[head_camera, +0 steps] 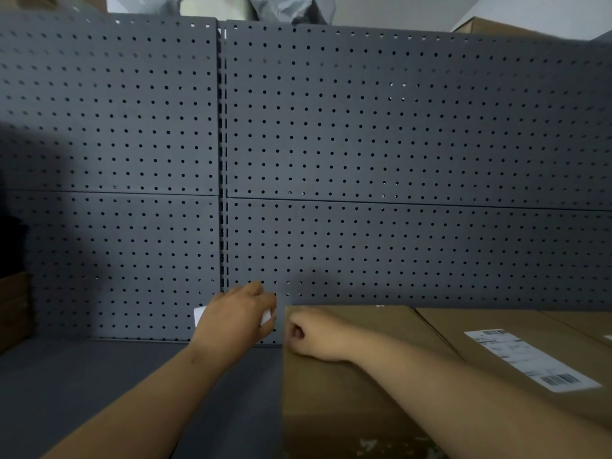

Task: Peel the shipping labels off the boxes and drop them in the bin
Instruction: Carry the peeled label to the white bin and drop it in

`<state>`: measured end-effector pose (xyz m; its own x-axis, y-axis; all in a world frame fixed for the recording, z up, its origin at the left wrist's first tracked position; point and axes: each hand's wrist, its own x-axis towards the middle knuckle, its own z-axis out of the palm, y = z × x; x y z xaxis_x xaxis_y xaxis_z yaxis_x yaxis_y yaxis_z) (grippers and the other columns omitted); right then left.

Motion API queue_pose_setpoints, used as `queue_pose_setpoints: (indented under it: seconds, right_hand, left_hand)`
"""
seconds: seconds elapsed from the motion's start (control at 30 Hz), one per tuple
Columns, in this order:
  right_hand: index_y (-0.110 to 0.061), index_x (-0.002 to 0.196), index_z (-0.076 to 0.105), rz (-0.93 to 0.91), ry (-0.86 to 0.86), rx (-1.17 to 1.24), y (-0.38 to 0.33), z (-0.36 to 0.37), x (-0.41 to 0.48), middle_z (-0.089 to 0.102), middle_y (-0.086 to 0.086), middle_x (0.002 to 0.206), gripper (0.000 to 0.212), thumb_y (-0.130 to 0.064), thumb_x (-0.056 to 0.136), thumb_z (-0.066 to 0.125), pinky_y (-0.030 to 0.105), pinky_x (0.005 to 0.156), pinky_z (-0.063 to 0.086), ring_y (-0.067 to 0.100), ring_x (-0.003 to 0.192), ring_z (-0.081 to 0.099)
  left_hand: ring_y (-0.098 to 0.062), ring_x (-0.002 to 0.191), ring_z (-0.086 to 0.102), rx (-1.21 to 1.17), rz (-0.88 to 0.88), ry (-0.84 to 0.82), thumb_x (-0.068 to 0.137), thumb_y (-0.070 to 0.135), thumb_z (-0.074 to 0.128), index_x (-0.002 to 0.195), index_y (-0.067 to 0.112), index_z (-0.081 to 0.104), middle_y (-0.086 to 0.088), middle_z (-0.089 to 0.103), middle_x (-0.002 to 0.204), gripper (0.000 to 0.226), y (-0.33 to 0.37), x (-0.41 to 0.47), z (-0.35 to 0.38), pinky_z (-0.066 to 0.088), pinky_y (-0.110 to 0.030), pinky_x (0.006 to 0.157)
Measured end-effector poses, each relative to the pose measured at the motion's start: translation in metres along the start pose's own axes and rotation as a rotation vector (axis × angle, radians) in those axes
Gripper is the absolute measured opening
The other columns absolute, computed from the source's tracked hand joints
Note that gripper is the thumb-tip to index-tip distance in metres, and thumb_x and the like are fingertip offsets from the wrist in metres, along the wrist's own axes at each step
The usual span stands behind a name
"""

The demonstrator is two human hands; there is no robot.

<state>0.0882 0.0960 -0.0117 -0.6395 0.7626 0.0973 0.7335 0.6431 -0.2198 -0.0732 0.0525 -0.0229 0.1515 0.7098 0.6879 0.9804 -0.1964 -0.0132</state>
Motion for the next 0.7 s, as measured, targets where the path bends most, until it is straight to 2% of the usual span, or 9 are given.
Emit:
queue_pose_setpoints:
  seconds: [0.07,0.17,0.27,0.37,0.4,0.47,0.57,0.63,0.7]
  right_hand:
    - [-0.002,0.104,0.064,0.082,0.001,0.007,0.011,-0.006,0.007,0.061,0.010,0.103,0.022,-0.014,0.093,0.050,0.034,0.085,0.049,0.026,0.099,0.060]
    - [-0.005,0.082,0.057,0.362,0.090,-0.007,0.036,-0.013,0.008,0.057,0.008,0.082,0.015,-0.011,0.091,0.046,0.032,0.074,0.046,0.029,0.092,0.061]
    - [0.001,0.102,0.065,0.220,0.064,-0.030,0.013,-0.009,-0.009,0.064,0.014,0.103,0.024,-0.012,0.093,0.047,0.034,0.087,0.050,0.028,0.098,0.061]
    - [-0.005,0.105,0.065,-0.067,-0.045,0.022,-0.015,-0.010,-0.042,0.055,0.000,0.098,0.022,-0.018,0.094,0.052,0.027,0.085,0.044,0.015,0.090,0.054]
    - [-0.010,0.104,0.065,-0.080,-0.096,0.022,-0.010,-0.014,-0.049,0.053,-0.004,0.099,0.019,-0.020,0.093,0.053,0.025,0.084,0.043,0.011,0.090,0.052]
    - [-0.017,0.099,0.062,0.042,-0.102,-0.001,0.013,-0.023,-0.054,0.055,-0.005,0.098,0.012,-0.022,0.094,0.053,0.024,0.083,0.043,0.012,0.092,0.055]
    - [-0.007,0.096,0.064,0.301,0.042,-0.080,0.035,-0.027,-0.061,0.061,0.003,0.095,0.019,-0.021,0.094,0.051,0.029,0.076,0.045,0.017,0.084,0.057]
    - [-0.007,0.097,0.065,0.212,0.044,-0.046,0.022,-0.018,-0.072,0.065,0.005,0.099,0.019,-0.019,0.094,0.051,0.028,0.082,0.050,0.013,0.084,0.061]
    - [-0.018,0.090,0.060,0.013,0.015,0.019,-0.004,-0.009,-0.089,0.059,-0.004,0.099,0.009,-0.020,0.094,0.053,0.022,0.086,0.047,0.001,0.081,0.054]
  left_hand:
    - [-0.025,0.074,0.060,-0.001,-0.009,-0.022,0.083,0.020,0.066,0.081,0.016,0.066,-0.003,0.061,0.084,0.005,0.001,-0.002,0.001,0.041,-0.032,0.065]
    - [-0.026,0.081,0.061,-0.023,-0.017,-0.026,0.086,0.023,0.062,0.086,0.016,0.067,-0.004,0.061,0.091,0.009,0.003,-0.005,0.000,0.045,-0.035,0.070]
    - [-0.023,0.090,0.059,-0.015,-0.010,-0.054,0.091,0.029,0.055,0.095,0.018,0.065,-0.002,0.059,0.099,0.016,0.007,-0.006,-0.001,0.045,-0.033,0.076]
    - [-0.022,0.095,0.057,-0.006,-0.006,-0.068,0.092,0.033,0.051,0.098,0.019,0.062,0.001,0.056,0.101,0.019,0.011,-0.006,-0.003,0.045,-0.031,0.078]
    - [-0.021,0.094,0.057,-0.001,-0.005,-0.070,0.092,0.033,0.051,0.098,0.020,0.062,0.001,0.055,0.101,0.018,0.012,-0.006,-0.003,0.045,-0.031,0.077]
    - [-0.021,0.087,0.059,-0.003,0.006,-0.052,0.091,0.030,0.054,0.093,0.020,0.062,0.002,0.055,0.095,0.014,0.015,-0.007,-0.003,0.045,-0.030,0.069]
    - [-0.023,0.069,0.059,-0.030,0.026,-0.002,0.086,0.021,0.062,0.082,0.016,0.064,-0.002,0.058,0.080,0.007,0.023,-0.006,-0.003,0.037,-0.027,0.054]
    - [-0.024,0.071,0.059,-0.010,0.033,0.006,0.086,0.022,0.060,0.085,0.016,0.063,-0.003,0.059,0.081,0.007,0.029,-0.005,-0.003,0.037,-0.028,0.055]
    - [-0.023,0.080,0.060,0.020,0.039,-0.009,0.090,0.025,0.054,0.092,0.019,0.062,-0.001,0.060,0.089,0.011,0.035,-0.004,-0.005,0.039,-0.028,0.060]
